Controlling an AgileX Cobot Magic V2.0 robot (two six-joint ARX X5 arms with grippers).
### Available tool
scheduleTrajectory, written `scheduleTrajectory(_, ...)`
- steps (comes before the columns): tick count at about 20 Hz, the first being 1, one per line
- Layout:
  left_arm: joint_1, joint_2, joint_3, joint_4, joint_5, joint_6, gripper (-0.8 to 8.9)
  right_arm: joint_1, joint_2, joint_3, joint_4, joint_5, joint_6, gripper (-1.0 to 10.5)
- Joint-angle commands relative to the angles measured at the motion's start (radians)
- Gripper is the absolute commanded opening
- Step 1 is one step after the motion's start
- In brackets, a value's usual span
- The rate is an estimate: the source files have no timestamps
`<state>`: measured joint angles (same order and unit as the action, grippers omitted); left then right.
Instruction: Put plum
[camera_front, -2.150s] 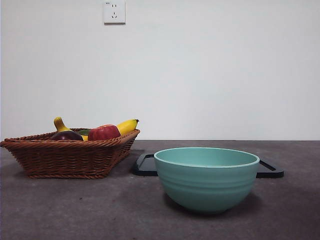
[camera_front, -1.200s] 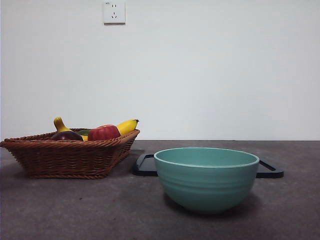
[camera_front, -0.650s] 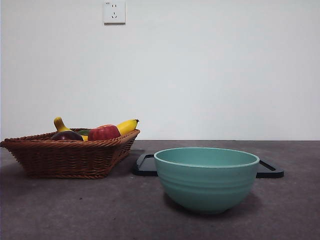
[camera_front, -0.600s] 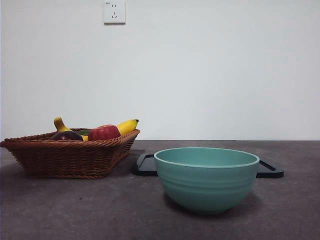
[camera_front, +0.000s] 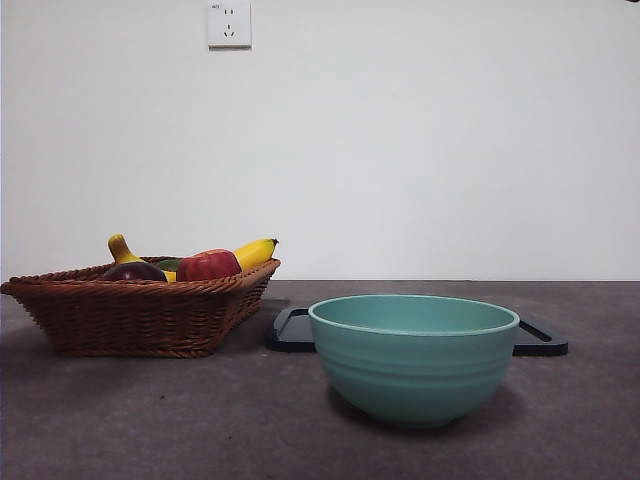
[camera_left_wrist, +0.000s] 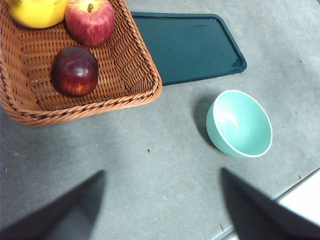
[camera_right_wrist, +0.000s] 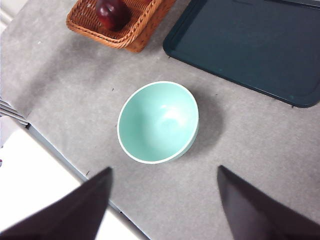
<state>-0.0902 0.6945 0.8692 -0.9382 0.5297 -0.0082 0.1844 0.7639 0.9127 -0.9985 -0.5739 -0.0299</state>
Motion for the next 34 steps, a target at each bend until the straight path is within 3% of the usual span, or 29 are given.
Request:
scheduleTrajectory(1, -0.003, 0.005, 0.019, 0.01, 0.006, 0.015, 4.38, 0.004, 0.006, 0.017, 0.007, -0.002, -0.007, 3.9)
scheduleTrajectory(10, -0.024, 0.084, 0.047, 0.048, -0.009, -0.01, 4.32, 0.004, 0.006, 0.017, 0.011, -0.002, -0.004, 3.9)
scheduleTrajectory(22, -0.163, 0.565, 0.336, 0.127, -0.291, 0.053, 4.28, 0.004, 0.006, 0.017, 0.011, -0.002, -0.003, 3.9)
scheduleTrajectory(34, -0.179, 0.917, 0.365, 0.296, -0.354, 0.11, 4.28, 0.004, 0.006, 0.017, 0.01, -0.002, -0.002, 3.9)
